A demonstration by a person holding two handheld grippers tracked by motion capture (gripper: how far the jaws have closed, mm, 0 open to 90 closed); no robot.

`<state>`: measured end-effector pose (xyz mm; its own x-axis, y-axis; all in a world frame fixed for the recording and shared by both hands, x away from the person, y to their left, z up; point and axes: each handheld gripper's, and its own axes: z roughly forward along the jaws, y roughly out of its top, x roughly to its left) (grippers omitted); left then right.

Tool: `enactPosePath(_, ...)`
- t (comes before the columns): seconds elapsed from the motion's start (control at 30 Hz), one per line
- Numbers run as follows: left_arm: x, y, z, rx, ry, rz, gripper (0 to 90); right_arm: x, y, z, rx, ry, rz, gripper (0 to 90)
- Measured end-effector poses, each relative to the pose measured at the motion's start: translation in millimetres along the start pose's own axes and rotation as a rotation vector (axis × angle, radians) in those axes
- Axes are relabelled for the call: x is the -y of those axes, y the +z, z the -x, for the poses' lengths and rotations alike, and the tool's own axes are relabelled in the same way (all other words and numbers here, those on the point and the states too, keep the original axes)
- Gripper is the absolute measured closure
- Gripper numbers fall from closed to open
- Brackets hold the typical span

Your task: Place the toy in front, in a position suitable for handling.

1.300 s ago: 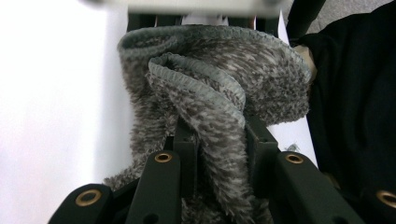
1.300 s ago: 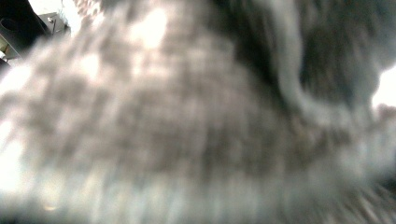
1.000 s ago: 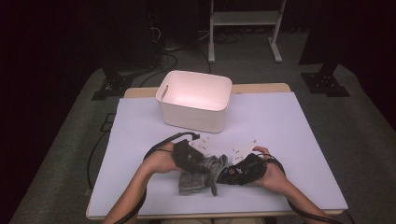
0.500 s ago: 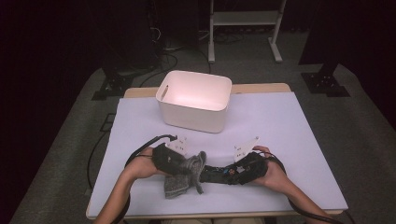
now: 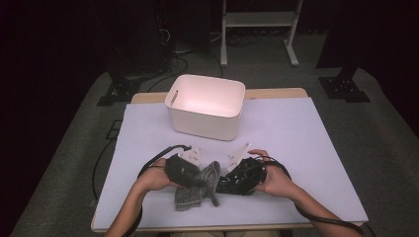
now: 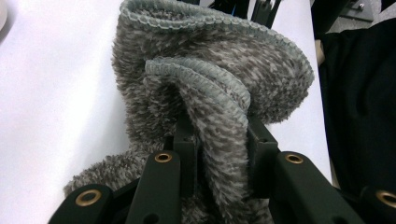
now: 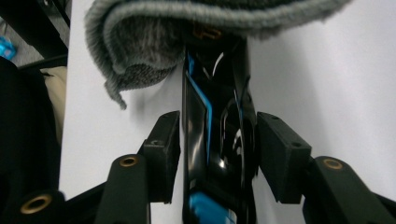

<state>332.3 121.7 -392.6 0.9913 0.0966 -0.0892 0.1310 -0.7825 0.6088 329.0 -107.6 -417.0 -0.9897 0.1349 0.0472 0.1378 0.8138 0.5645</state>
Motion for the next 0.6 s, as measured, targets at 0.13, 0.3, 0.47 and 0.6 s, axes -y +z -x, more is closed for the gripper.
enactPosePath(0.13, 1.1, 2.0, -1.1, 0.007, -0.008, 0.013, 71.0, -9.0, 7.6, 2.7, -0.014, -0.003, -0.027, 51.0)
enactPosePath(0.3, 6.7, 2.8, -4.1, 0.022, -0.021, 0.05, 71.0, -22.5, 20.8, 4.8, -0.03, -0.004, -0.071, 54.1)
enactPosePath(0.47, 12.9, 1.5, -3.9, 0.023, -0.04, 0.055, 71.0, -27.7, 23.5, 3.5, -0.025, -0.031, -0.098, 56.0)
enactPosePath(0.6, 20.4, -0.1, -5.1, 0.015, -0.056, 0.052, 71.0, -24.6, 21.6, 3.0, -0.017, -0.024, -0.073, 56.2)
